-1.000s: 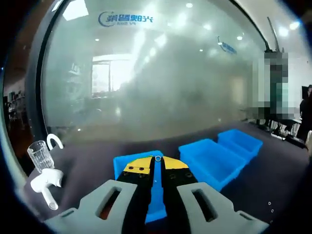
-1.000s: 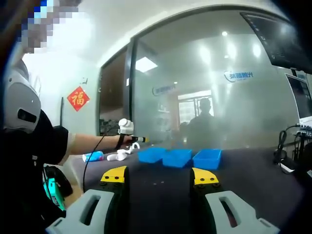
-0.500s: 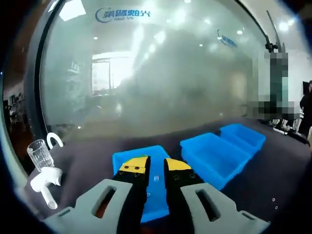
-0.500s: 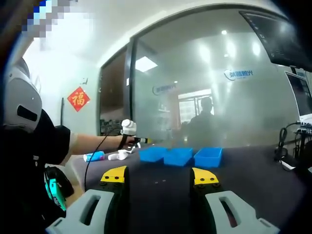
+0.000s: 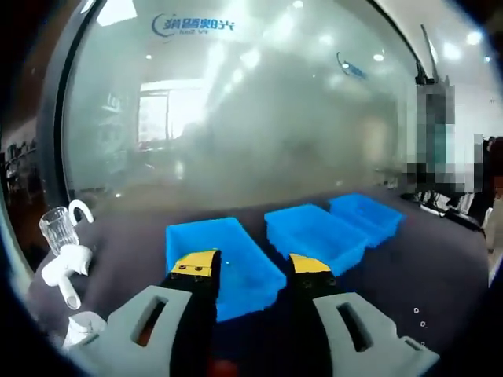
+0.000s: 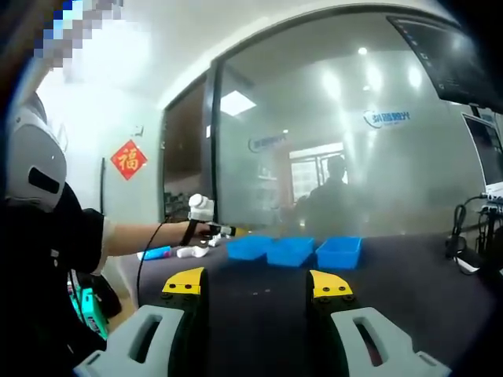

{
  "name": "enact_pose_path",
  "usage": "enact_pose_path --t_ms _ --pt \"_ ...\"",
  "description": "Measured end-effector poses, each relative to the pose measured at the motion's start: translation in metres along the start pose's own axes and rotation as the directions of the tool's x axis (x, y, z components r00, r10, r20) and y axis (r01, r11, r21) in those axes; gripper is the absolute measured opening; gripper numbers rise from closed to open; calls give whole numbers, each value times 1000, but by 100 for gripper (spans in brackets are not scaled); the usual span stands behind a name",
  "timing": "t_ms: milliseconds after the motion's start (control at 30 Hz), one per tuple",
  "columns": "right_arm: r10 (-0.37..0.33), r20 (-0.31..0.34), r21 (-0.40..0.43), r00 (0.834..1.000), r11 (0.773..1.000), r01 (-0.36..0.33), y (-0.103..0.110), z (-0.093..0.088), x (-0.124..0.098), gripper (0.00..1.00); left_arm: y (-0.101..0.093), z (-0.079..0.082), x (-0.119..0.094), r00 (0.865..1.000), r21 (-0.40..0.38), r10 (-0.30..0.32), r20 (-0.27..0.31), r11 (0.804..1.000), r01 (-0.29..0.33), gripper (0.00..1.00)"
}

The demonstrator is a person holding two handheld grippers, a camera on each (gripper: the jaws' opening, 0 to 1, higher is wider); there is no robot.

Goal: Sort the screws, nuts, and washers into the corresponding bins

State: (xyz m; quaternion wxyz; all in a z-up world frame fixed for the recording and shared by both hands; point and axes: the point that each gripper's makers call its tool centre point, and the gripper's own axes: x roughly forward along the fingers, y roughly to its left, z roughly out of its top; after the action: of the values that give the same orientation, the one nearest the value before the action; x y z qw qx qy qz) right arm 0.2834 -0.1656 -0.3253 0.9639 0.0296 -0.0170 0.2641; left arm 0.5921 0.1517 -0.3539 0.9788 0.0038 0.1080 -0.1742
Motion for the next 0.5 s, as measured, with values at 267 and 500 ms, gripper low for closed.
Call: enact_pose_path --t_ms 267,500 --pt "11 -1 -1 1000 1000 -11 0 -1 1 45 -45 -14 -72 995 -16 -98 21 995 98 38" --pt "24 -16 0 1000 1000 -24 3 -6 5 45 -98 -34 -150 983 16 -180 43 984 180 40"
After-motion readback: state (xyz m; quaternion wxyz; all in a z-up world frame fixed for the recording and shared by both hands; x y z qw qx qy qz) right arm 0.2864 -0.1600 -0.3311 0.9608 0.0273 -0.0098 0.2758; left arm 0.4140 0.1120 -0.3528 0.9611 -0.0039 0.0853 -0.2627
